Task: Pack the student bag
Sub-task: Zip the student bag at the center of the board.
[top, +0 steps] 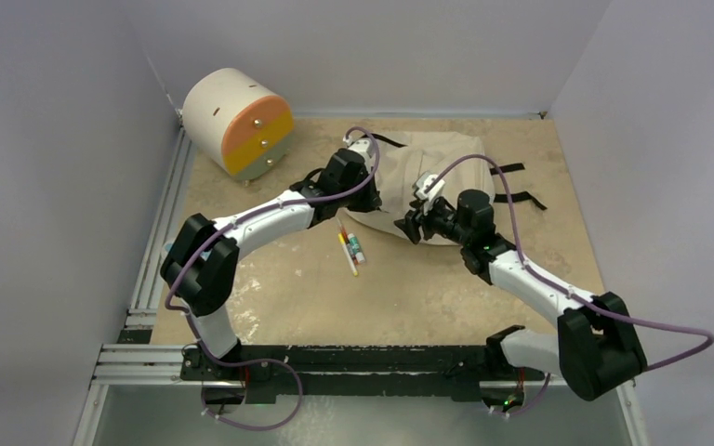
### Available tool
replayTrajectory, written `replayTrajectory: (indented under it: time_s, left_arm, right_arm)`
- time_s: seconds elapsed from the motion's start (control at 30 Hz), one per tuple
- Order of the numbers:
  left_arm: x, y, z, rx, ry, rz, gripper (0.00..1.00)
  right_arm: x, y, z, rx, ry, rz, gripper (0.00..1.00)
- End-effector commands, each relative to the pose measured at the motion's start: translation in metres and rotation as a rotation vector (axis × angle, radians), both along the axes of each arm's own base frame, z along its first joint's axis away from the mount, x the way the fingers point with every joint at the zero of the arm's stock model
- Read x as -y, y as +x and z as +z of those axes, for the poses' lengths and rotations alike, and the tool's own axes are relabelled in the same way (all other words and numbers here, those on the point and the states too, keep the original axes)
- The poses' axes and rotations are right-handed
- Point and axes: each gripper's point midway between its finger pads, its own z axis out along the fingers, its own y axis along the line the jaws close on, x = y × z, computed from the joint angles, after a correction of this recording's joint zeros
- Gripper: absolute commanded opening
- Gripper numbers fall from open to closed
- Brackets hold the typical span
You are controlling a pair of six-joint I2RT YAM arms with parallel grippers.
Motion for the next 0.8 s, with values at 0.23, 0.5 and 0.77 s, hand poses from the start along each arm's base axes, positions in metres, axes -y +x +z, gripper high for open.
replayTrajectory:
  time_s: [0.23, 0.5, 0.77]
  left_arm:
    - [0.004, 0.004, 0.041, 0.069, -0.095, -0.015, 0.00]
    - [0.003, 0.008, 0.048, 0.082, -0.096, -0.010, 0.00]
    - [0.004, 0.008, 0.049, 0.082, -0.099, -0.012, 0.00]
  right_arm:
    - [-0.029, 0.033, 0.014, 0.263, -0.195, 0.198, 0.69]
    - [-0.042, 0.033, -0.010, 0.231, -0.251, 0.320, 0.63]
    - [-0.042, 0.031, -0.032, 0.171, -0.293, 0.362, 0.59]
